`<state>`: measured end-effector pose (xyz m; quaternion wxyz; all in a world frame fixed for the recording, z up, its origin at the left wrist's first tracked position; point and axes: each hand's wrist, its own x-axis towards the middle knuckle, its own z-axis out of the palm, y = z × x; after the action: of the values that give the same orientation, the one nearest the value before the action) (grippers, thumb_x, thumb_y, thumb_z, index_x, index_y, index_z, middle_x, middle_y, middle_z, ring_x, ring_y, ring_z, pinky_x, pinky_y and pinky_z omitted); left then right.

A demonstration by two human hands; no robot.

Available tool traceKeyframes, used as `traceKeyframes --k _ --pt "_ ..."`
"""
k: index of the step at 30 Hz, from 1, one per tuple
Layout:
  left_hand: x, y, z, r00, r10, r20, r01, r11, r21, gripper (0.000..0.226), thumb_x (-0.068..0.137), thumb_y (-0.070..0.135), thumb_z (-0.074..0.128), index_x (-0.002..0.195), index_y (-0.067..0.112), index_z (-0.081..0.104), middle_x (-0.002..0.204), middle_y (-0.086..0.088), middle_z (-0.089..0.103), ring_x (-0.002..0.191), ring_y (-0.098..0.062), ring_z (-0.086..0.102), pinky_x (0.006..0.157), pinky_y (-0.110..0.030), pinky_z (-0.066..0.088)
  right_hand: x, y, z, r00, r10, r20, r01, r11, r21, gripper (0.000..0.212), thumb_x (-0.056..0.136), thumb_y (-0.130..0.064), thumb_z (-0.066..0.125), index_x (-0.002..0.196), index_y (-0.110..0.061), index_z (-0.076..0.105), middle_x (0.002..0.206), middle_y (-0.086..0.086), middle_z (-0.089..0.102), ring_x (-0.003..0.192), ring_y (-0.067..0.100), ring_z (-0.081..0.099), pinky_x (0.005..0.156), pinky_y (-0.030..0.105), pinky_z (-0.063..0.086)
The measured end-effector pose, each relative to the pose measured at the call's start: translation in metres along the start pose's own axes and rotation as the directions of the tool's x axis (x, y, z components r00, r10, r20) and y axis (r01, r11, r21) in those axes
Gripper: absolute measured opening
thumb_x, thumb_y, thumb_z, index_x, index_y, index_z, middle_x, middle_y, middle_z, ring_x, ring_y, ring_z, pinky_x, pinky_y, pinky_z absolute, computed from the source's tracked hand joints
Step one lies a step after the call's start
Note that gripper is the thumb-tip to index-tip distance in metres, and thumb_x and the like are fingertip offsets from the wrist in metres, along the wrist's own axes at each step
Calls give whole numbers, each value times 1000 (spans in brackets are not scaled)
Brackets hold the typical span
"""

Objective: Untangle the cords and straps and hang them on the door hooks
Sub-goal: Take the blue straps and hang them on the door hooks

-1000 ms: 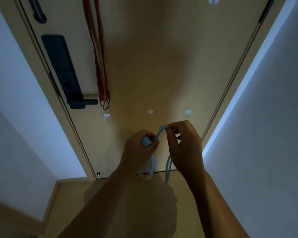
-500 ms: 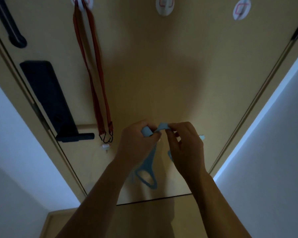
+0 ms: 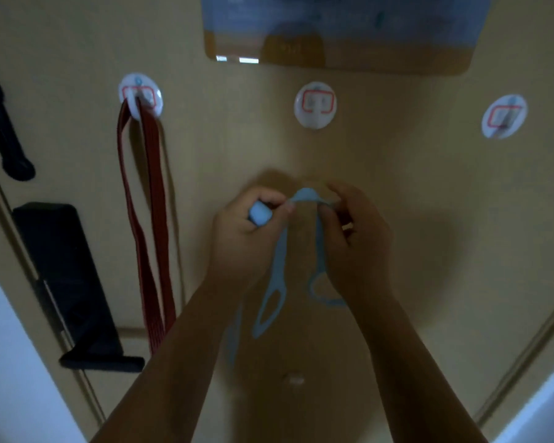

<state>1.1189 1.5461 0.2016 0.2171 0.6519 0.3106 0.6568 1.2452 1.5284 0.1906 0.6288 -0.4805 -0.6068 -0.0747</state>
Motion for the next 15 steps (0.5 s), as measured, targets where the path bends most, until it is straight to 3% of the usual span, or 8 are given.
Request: traceKeyframes --k 2,6,10,12,15 --pt "20 3 9 996 60 -68 -61 998 -11 24 81 13 68 71 32 57 67 20 62 66 9 55 65 -6 41 24 3 5 996 -84 -20 85 996 26 23 87 -12 53 106 -10 64 89 -11 53 80 -5 46 69 1 36" --pt "58 14 18 973 171 -152 -177 984 -28 21 80 13 65 73 29 55 71 13 58 67 9 54 67 -5 39 67 1 13 975 -191 -109 199 978 63 18 87 -9 54 99 -6 66 86 -5 55 74 -4 44 70 1 34" --pt "90 21 23 958 251 -142 -254 967 -4 23 81 13 66 70 31 56 65 20 59 67 9 55 64 -4 40 98 -1 19 966 -161 -202 198 964 179 15 88 -16 54 98 -16 65 84 -10 56 75 -9 50 71 5 37" --pt "102 22 25 959 261 -109 -265 964 -15 23 81 12 66 70 30 57 65 20 59 66 9 55 64 -5 41 107 -1 22 971 -125 -204 166 965 203 13 88 -18 53 96 -26 59 84 -17 54 77 -11 51 71 4 38" --pt "114 19 31 969 234 -81 -239 969 -56 22 82 7 65 70 24 57 68 13 59 65 6 55 63 -8 42 115 4 25 987 -64 -147 92 978 188 10 88 -18 51 90 -27 56 80 -17 53 74 -10 52 68 5 37"
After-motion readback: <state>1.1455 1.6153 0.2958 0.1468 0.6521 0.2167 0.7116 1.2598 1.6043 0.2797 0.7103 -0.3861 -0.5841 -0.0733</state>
